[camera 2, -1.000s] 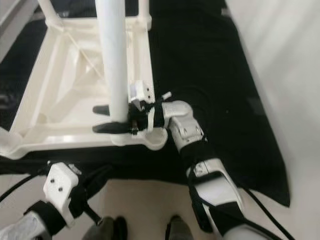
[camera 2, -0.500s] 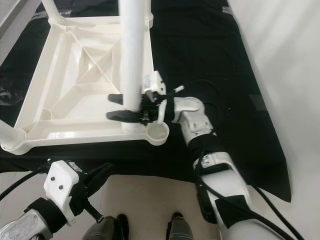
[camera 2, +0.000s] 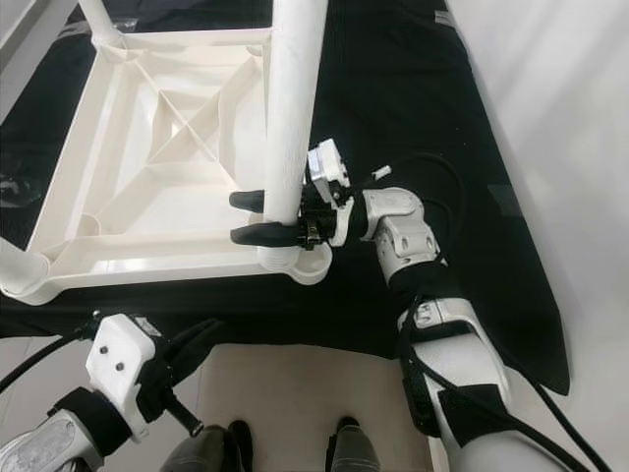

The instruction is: Building children table

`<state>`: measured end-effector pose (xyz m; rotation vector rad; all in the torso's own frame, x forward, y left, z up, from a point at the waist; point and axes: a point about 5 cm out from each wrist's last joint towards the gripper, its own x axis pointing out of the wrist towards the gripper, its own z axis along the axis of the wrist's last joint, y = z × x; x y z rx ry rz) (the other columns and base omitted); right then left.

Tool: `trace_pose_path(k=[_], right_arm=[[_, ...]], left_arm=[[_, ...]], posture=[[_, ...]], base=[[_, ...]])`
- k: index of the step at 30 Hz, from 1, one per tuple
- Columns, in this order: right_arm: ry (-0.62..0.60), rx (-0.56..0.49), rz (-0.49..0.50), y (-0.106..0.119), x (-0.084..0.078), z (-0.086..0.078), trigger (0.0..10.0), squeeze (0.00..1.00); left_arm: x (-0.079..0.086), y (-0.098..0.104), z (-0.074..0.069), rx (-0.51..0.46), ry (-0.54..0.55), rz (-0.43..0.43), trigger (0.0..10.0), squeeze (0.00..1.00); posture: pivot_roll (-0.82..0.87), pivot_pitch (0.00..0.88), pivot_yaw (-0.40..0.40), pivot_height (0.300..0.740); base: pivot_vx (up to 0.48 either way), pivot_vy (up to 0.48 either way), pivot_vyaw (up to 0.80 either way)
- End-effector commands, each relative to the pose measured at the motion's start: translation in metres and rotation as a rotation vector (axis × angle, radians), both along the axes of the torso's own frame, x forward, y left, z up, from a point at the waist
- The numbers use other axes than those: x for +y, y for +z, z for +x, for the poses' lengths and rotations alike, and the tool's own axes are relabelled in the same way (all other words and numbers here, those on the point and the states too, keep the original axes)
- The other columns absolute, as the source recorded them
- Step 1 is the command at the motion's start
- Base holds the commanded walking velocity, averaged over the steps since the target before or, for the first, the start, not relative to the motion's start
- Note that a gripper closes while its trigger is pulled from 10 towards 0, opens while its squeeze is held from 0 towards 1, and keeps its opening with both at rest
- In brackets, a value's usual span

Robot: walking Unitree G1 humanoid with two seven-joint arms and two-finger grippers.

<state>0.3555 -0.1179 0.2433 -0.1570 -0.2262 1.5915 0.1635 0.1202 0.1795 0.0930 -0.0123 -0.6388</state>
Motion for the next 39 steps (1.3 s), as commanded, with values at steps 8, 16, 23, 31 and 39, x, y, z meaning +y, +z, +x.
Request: trace_pose_path(k=[8, 16, 23, 31, 39], right_arm=[[0.041, 0.017, -0.030, -0.005, -0.010, -0.004, 10.0, 0.00], [0.003, 0.012, -0.077, -0.009, -0.023, -0.002, 10.0, 0.00], [-0.018, 0.009, -0.100, -0.011, -0.029, -0.001, 10.0, 0.00], [-0.002, 0.017, -0.140, -0.013, -0.029, -0.003, 10.0, 0.00], [0.021, 0.020, -0.196, -0.019, -0.028, -0.006, 10.0, 0.00]], left_arm=[[0.002, -0.005, -0.002, 0.030, 0.005, 0.000, 10.0, 0.00], [0.004, -0.005, -0.002, 0.032, 0.004, 0.006, 10.0, 0.00], [0.004, -0.005, -0.003, 0.035, 0.002, 0.008, 10.0, 0.00], [0.005, -0.006, -0.004, 0.041, 0.000, 0.010, 10.0, 0.00], [0.006, -0.006, -0.005, 0.046, 0.000, 0.013, 10.0, 0.00]], posture=[[0.11, 0.292, 0.003, 0.740], [0.11, 0.290, 0.011, 0.740], [0.11, 0.288, 0.015, 0.740], [0.12, 0.283, 0.024, 0.740], [0.12, 0.282, 0.028, 0.740]], base=[[0.000, 0.000, 0.00], [0.000, 0.000, 0.00], [0.000, 0.000, 0.00], [0.000, 0.000, 0.00], [0.000, 0.000, 0.00]])
